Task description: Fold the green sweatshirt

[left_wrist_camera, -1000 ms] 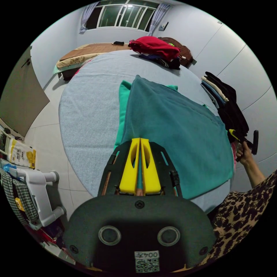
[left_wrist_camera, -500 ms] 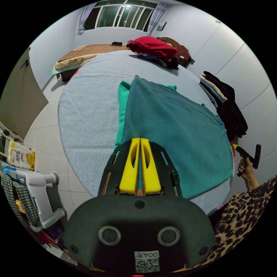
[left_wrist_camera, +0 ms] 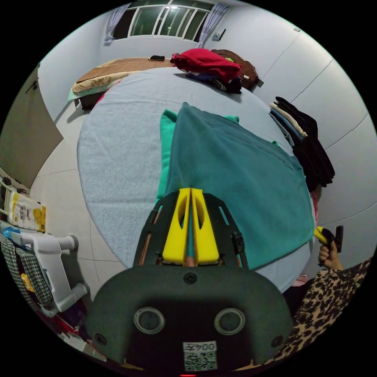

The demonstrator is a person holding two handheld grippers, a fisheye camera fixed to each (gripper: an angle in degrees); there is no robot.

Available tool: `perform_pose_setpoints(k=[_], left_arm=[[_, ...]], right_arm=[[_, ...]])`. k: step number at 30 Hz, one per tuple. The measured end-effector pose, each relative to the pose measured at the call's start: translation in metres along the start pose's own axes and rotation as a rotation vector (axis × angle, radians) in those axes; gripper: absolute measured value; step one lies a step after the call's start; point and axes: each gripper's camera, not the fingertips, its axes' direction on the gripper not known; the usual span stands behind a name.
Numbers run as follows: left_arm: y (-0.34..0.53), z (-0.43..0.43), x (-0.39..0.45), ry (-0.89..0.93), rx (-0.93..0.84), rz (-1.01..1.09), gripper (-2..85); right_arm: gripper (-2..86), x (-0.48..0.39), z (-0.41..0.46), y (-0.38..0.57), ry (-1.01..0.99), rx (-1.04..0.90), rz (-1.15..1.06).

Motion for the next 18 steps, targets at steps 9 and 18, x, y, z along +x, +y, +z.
perform_pose_setpoints(k=[9, 18], left_arm=[[0.044, -0.008, 0.160, 0.100, 0.032, 0.437, 6.0], [0.142, 0.046, 0.394, 0.206, -0.031, 1.133, 12.7]], right_arm=[[8.8, 0.028, 0.011, -0.006, -0.141, -0.042, 0.073], [4.9, 0.025, -0.006, -0.018, -0.212, -0.030, 0.090]])
